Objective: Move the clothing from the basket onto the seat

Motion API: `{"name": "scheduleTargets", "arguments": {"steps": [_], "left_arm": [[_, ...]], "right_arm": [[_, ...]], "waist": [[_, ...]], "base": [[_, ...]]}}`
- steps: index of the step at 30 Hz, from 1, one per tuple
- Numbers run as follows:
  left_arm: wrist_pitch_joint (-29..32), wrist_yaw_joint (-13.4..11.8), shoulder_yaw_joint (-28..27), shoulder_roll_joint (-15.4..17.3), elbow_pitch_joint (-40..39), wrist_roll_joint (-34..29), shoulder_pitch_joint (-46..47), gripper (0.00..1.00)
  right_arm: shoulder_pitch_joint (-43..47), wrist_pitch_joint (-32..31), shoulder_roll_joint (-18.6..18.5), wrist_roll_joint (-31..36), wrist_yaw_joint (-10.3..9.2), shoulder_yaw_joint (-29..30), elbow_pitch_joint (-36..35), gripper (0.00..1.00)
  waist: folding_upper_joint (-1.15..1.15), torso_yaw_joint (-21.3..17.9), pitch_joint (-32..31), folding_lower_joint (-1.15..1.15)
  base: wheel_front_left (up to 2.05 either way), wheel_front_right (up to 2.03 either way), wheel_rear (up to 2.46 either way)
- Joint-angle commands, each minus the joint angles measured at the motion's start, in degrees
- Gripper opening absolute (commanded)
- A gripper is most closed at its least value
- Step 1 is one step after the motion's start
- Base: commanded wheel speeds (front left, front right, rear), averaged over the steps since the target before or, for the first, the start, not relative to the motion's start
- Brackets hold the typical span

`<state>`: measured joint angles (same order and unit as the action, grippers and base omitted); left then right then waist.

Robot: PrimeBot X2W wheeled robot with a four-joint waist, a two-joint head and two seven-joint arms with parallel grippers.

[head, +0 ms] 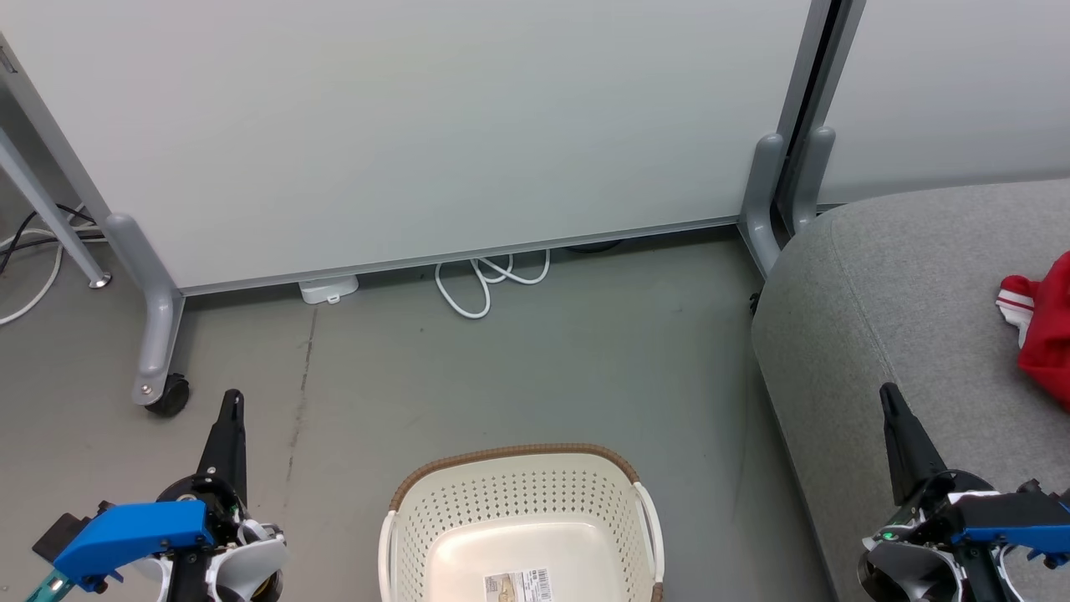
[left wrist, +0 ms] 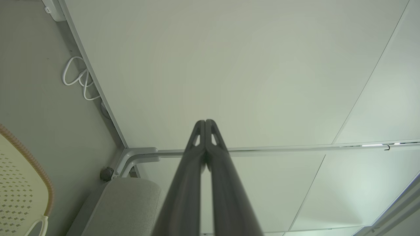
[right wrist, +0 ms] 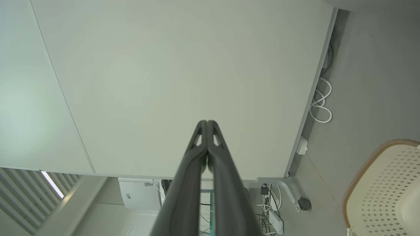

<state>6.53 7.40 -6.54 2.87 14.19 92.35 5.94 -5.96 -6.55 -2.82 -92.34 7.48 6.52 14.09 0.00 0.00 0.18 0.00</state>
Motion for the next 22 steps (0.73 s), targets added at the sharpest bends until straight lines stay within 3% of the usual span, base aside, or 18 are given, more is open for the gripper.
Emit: {"name": "scheduleTargets", "arguments": {"steps": [1,22], "left_arm": [[0.22,0.19,-0.12,0.01,-0.24,0.13,0.54,0.0],[0.21,0.19,-0.11,0.01,-0.24,0.13,0.54,0.0]], "right_arm": [[-0.45,-0.19,-0.11,-0.14,0.02,0.08,-0.17,0.0],[-0.44,-0.19,-0.11,-0.15,0.02,0.07,-0.17,0.0]], "waist": [[0.0,0.0,0.0,0.0],[0.0,0.0,0.0,0.0]], "base": [[0.0,0.0,0.0],[0.0,0.0,0.0]]}}
